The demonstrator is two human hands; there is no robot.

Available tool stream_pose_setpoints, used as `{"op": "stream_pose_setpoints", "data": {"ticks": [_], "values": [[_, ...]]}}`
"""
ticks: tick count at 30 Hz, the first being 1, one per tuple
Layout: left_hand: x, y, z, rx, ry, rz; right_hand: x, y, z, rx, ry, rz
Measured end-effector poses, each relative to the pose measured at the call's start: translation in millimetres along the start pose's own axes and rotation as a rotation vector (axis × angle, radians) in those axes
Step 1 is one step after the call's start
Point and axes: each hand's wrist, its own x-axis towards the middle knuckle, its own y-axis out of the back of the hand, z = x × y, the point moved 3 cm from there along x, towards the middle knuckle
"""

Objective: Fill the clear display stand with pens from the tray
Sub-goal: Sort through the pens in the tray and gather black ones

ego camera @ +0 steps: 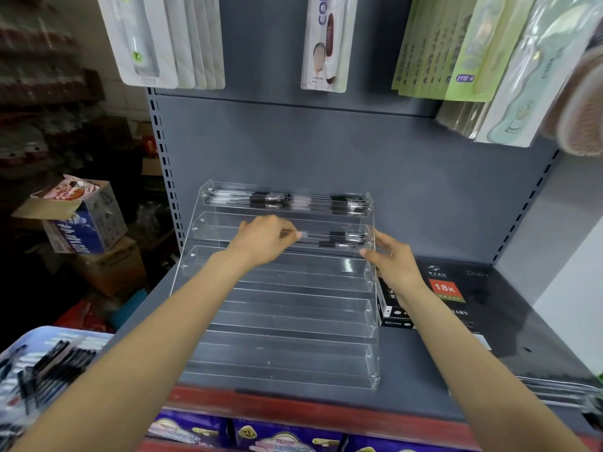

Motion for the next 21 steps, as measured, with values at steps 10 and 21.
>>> {"op": "stream_pose_setpoints", "data": {"ticks": [10, 21], "values": [[-5, 11, -7, 0.161, 0.123, 0.072, 1, -1, 1, -0.001, -0.009, 0.009], [-2, 3, 3, 0.021, 0.08, 0.116, -1, 0, -2, -0.104, 0.015, 0.02]]}}
